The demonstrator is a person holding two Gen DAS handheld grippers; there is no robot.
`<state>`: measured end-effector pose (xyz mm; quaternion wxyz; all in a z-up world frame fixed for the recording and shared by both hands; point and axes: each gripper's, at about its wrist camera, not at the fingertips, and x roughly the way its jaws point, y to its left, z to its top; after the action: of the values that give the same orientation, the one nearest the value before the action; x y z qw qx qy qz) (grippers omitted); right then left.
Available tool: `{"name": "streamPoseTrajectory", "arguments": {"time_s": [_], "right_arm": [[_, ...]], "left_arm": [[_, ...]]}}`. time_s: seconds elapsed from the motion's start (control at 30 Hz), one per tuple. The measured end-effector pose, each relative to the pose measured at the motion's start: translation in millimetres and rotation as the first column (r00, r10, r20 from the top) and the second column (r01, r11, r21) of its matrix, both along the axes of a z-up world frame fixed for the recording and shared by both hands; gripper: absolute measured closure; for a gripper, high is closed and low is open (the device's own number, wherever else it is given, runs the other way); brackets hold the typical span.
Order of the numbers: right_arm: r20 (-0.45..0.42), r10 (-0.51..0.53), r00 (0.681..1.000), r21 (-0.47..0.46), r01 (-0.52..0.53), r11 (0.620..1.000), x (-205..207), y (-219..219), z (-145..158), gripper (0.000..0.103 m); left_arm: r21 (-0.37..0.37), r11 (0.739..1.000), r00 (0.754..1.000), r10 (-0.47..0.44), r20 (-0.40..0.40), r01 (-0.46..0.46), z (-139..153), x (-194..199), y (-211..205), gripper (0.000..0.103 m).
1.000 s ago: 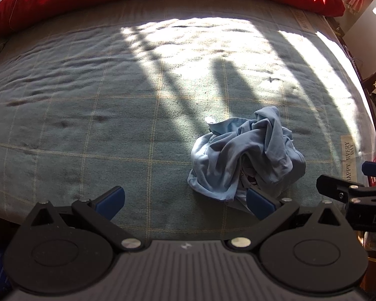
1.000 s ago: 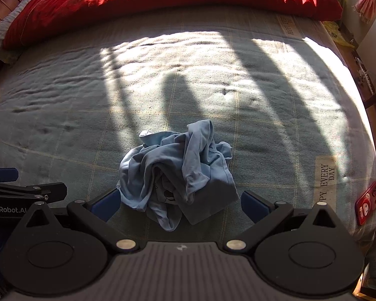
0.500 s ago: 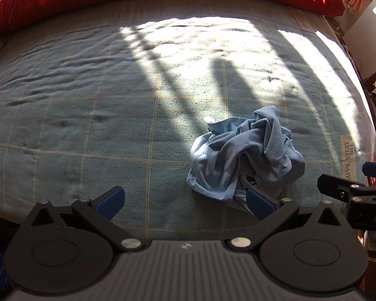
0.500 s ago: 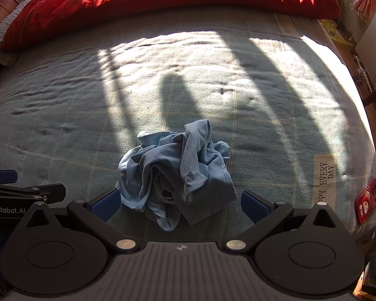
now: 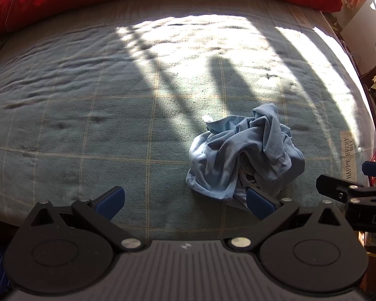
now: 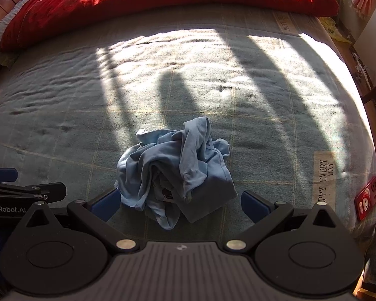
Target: Fold clothes
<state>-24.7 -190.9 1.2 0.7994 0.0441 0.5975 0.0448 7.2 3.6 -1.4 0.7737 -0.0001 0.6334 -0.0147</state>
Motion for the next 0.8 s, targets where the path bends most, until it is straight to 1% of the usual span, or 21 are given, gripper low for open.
{"name": "streamPoseTrajectory", "arguments": {"time_s": [0.8], "right_arm": [[-0.004,-0.029,1.0,-0.029,0.029,0.999,2.2,2.8,-1.7,0.0]], "left_arm": [[-0.025,0.999,1.0,-0.021,0.002,0.021,-6.1,8.7,5.1,0.001]]}}
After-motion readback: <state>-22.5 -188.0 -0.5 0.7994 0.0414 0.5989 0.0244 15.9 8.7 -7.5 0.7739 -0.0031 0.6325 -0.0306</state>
